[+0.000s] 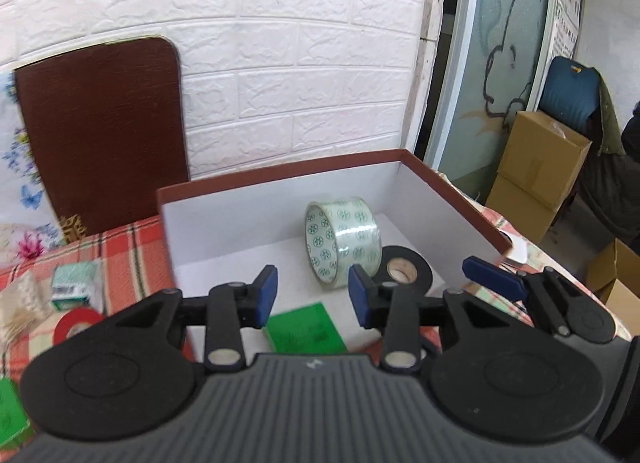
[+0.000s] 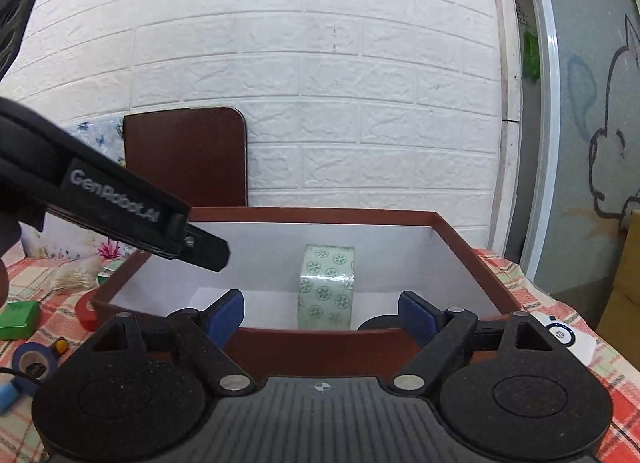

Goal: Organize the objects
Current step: 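Carry the clear tape roll with the right gripper into the brown box and release, then reach the right gripper to the blue tape roll and grasp it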

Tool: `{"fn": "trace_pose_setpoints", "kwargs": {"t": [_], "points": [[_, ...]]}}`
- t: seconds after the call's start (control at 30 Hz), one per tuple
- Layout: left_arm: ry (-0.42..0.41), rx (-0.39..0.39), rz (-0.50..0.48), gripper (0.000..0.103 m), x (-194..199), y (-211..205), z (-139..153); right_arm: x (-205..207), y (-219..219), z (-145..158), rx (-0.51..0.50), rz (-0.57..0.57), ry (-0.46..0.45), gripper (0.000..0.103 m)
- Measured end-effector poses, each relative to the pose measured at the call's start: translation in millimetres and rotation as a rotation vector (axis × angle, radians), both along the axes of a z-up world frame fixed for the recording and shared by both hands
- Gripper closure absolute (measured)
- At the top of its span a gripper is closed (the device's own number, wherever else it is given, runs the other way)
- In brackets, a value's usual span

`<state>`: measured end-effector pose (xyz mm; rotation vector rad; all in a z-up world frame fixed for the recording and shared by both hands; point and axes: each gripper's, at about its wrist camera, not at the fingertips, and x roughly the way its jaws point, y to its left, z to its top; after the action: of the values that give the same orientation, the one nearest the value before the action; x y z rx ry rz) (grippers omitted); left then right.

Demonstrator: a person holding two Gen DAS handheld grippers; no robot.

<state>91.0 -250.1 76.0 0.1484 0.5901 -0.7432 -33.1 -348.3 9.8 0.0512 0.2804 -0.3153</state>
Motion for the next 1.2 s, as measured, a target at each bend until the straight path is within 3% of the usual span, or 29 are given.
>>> {"fn": "trace_pose_setpoints", "kwargs": {"t": [0.2, 0.47, 0.8, 1.2], "points": [[-0.006, 0.008, 0.059, 0.056, -26.2, 50.9, -0.4, -23.2, 20.1, -0.7, 0.039, 0.023, 0.003, 0.019], [0.072, 0.094, 0.166, 0.056, -42.8, 91.2, -28.2, -37.7, 49.4, -18.3, 0.099, 0.084, 0.101, 0.019], [0.052, 0.125, 0.209, 0.053, -60.2, 106.1, -33.2, -62.2, 65.3, 8.4, 0.104, 0.076, 0.041, 0.019], [0.021, 0.145, 0.235, 0.047, -69.8, 120.7, -37.7, -63.9, 76.6, 8.1, 0.100, 0.105, 0.057, 0.019]]}}
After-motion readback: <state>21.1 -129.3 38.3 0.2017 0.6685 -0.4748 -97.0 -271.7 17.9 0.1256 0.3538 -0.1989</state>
